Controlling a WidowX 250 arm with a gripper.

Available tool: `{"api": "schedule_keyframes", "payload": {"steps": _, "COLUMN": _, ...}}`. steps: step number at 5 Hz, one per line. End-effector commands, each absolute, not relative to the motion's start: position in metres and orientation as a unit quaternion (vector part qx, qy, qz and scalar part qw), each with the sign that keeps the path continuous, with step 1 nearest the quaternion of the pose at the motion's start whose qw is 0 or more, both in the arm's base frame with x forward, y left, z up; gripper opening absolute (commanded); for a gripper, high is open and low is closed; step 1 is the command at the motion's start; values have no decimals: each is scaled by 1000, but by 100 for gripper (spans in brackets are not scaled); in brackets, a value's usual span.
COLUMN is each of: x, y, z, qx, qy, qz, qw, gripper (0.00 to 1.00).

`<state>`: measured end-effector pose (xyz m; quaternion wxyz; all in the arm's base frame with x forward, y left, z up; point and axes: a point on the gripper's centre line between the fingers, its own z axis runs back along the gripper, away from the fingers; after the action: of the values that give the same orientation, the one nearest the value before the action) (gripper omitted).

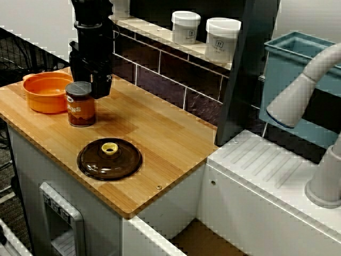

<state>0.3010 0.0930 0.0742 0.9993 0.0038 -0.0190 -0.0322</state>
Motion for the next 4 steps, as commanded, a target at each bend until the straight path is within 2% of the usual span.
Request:
{"api": "schedule_keyframes", "payload": {"steps": 1, "x": 304, "y": 94, "z": 110, "qx": -27, "qy": -41, "qz": -25, "qw": 998, "gripper": 100}}
{"api": "schedule_keyframes", "payload": {"steps": 2, "x": 306, "y": 97, "z": 123, "qx": -45, "qy": -43, "qz": -16, "qw": 998, "gripper": 100}}
{"api": "schedule_keyframes", "payload": {"steps": 4, "x": 283, "y": 109, "z": 132, "qx": -17, "qy": -50, "qz": -41, "qw": 998, "gripper": 100}}
